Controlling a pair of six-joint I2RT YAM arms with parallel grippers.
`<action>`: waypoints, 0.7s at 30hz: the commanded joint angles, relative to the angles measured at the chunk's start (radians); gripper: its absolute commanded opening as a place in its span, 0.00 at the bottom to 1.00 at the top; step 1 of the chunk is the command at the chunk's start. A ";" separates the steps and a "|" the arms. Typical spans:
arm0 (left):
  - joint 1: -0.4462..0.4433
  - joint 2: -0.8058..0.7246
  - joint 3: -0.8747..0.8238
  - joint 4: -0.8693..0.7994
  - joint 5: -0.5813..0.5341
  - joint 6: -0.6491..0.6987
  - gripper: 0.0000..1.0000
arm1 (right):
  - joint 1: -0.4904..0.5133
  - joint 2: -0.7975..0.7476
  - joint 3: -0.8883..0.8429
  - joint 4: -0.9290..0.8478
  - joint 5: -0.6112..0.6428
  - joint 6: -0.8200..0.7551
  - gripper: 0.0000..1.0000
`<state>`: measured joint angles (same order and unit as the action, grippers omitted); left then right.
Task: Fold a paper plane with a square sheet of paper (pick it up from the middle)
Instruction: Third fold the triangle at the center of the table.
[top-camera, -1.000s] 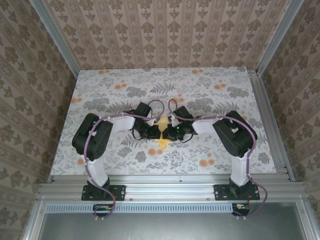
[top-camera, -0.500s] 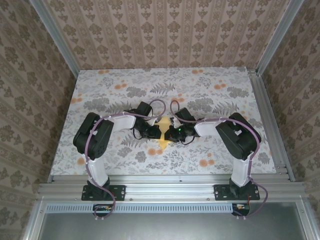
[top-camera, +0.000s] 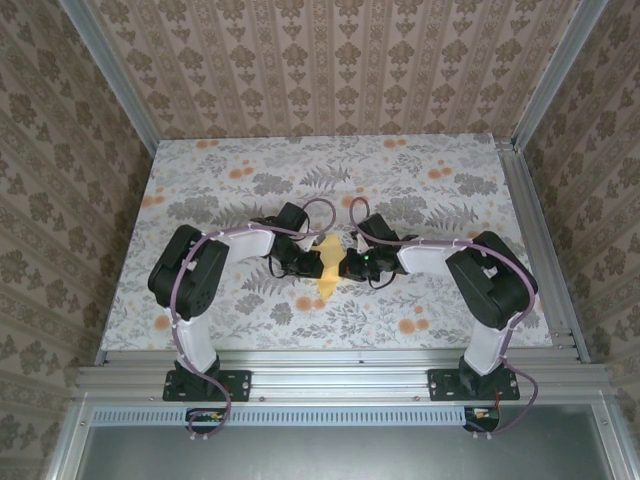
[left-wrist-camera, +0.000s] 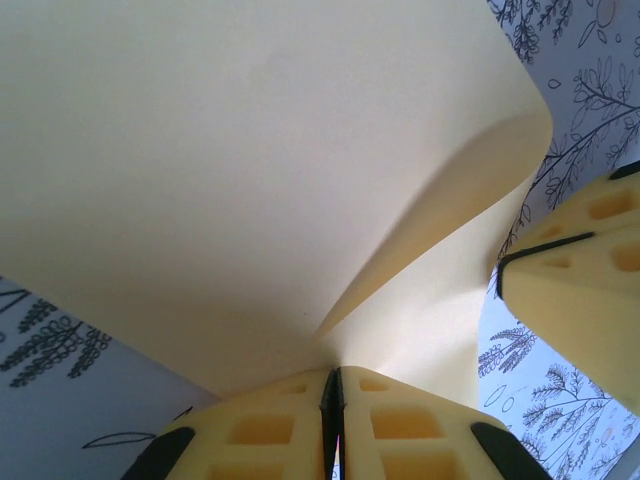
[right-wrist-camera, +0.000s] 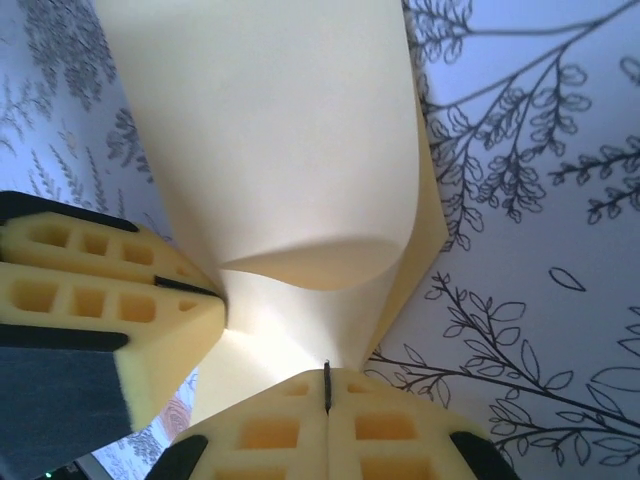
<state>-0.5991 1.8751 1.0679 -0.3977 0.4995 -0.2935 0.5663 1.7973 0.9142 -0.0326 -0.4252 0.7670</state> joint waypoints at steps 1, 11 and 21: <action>-0.016 0.094 -0.039 -0.069 -0.156 0.031 0.12 | -0.002 -0.017 0.020 0.027 0.000 0.038 0.04; -0.016 0.094 -0.036 -0.073 -0.159 0.031 0.12 | 0.003 0.095 0.049 0.063 -0.004 0.050 0.04; -0.016 0.098 -0.053 -0.070 -0.171 0.036 0.12 | -0.027 0.085 0.046 -0.100 0.182 -0.011 0.04</action>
<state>-0.6037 1.8774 1.0740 -0.4011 0.4904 -0.2905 0.5674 1.8748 0.9733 -0.0109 -0.3908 0.7837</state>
